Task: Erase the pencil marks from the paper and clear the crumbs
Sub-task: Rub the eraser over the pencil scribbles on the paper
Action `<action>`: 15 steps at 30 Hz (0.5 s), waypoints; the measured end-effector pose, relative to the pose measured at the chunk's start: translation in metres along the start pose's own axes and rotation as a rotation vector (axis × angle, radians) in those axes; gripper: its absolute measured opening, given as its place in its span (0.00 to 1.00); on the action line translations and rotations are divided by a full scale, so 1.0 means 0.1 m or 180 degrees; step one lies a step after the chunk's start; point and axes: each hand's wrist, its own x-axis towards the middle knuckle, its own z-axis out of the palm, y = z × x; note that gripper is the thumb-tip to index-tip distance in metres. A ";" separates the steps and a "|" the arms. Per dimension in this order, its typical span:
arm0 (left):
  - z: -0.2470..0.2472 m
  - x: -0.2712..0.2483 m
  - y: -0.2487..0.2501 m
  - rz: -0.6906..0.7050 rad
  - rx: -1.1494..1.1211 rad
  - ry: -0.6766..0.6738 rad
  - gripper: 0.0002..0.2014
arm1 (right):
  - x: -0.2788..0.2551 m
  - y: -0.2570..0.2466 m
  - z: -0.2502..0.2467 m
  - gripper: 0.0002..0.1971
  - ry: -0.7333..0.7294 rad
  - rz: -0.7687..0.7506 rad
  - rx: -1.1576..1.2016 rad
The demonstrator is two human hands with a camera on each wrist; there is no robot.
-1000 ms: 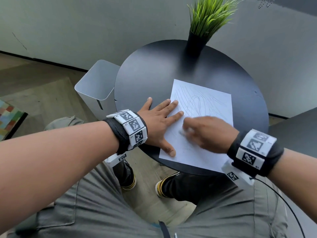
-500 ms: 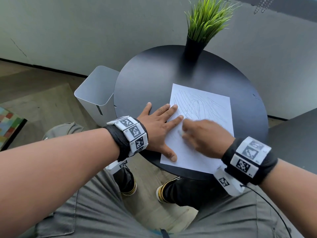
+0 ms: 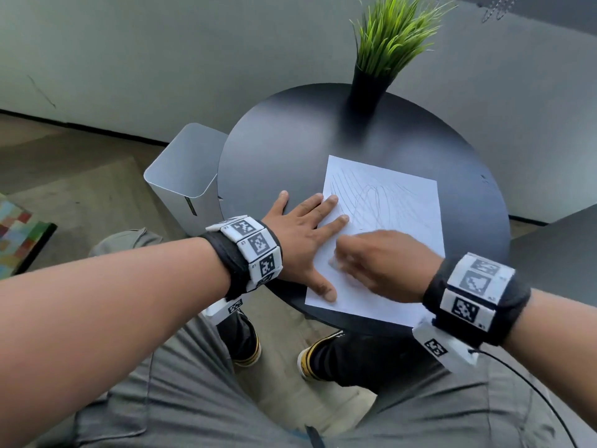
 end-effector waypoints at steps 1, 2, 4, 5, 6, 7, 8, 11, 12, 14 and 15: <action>0.00 0.00 0.00 0.0003 -0.0002 0.0007 0.69 | 0.08 0.14 -0.05 0.13 0.0181 0.0370 -0.0035; 0.01 0.00 -0.01 0.0002 0.0001 0.0009 0.69 | 0.13 0.25 -0.09 0.13 0.0382 0.0668 -0.0026; 0.01 0.00 -0.01 -0.0003 0.0014 0.0021 0.69 | 0.14 0.28 -0.08 0.12 0.0487 0.0767 -0.0021; 0.01 -0.01 -0.01 -0.0004 0.0006 0.0012 0.69 | 0.10 0.18 -0.07 0.10 0.0373 0.0535 -0.0025; 0.01 -0.01 -0.01 -0.0004 -0.0004 0.0000 0.69 | 0.06 0.04 -0.03 0.08 0.0200 0.0168 -0.0034; 0.00 -0.01 -0.01 -0.0003 -0.0006 -0.0008 0.69 | 0.01 -0.08 -0.01 0.08 -0.0007 -0.0123 0.0004; 0.00 -0.01 0.00 0.0000 -0.0006 -0.0012 0.69 | -0.02 -0.12 0.00 0.10 -0.0160 -0.0220 0.0069; 0.01 0.00 0.00 0.0011 -0.0010 0.0019 0.69 | 0.12 0.15 -0.11 0.18 0.0132 0.0411 0.0067; 0.01 0.00 0.00 0.0005 -0.0010 0.0032 0.70 | 0.16 0.25 -0.13 0.17 0.0301 0.0685 0.0043; 0.02 -0.01 -0.02 -0.0009 -0.0021 0.0052 0.71 | 0.16 0.22 -0.11 0.12 0.0363 0.0763 0.0012; 0.02 -0.02 -0.02 -0.0009 -0.0034 0.0055 0.71 | 0.14 0.12 -0.07 0.09 0.0292 0.0543 0.0025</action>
